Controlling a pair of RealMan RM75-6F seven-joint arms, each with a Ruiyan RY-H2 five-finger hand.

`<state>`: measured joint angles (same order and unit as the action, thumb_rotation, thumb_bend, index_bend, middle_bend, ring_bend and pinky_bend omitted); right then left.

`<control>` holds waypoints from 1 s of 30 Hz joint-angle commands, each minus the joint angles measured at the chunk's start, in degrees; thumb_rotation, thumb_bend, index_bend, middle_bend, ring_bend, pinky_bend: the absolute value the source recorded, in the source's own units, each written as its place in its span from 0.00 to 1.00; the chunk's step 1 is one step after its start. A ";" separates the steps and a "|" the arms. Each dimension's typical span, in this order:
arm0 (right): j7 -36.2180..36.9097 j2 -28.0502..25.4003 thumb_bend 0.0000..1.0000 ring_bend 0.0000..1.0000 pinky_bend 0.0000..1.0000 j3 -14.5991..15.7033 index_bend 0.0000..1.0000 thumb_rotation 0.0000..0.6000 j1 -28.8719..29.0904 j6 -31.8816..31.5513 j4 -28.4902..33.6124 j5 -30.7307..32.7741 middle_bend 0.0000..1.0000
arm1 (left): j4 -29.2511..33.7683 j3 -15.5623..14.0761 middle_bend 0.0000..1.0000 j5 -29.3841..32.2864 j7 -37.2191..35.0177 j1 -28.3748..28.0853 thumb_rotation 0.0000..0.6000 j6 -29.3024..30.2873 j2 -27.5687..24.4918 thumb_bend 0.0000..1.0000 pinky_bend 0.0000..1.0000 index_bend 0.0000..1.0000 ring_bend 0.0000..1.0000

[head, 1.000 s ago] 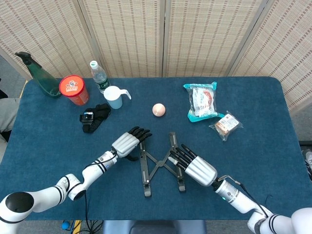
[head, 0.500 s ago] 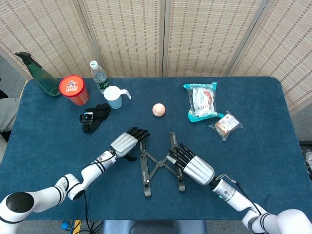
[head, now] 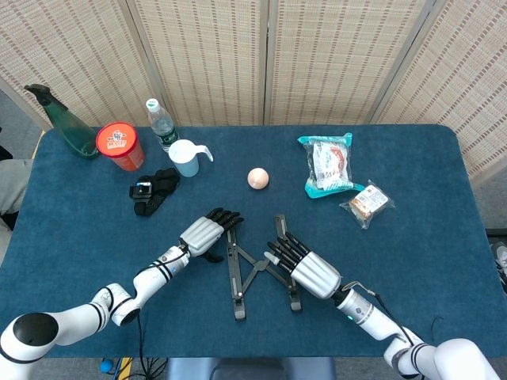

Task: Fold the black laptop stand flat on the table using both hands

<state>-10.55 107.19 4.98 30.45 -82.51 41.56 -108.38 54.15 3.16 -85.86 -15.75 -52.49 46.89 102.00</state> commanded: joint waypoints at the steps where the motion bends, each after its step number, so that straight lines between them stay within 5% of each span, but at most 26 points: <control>1: 0.26 0.61 0.00 0.00 0.00 0.01 0.00 1.00 0.21 -0.07 -0.62 0.22 0.00 | -0.25 0.04 0.01 0.05 -0.29 -0.06 1.00 -0.08 0.19 0.15 0.00 0.00 0.01; 30: 1.19 6.13 0.00 0.00 0.00 -1.89 0.00 1.00 3.16 -2.22 -3.62 2.41 0.00 | -0.15 0.27 0.01 0.13 -2.52 -0.33 1.00 0.00 0.42 0.15 0.00 0.00 0.01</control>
<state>-9.33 113.18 3.20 33.50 -84.64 37.97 -106.06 53.98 3.43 -85.73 -18.25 -52.82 46.89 102.43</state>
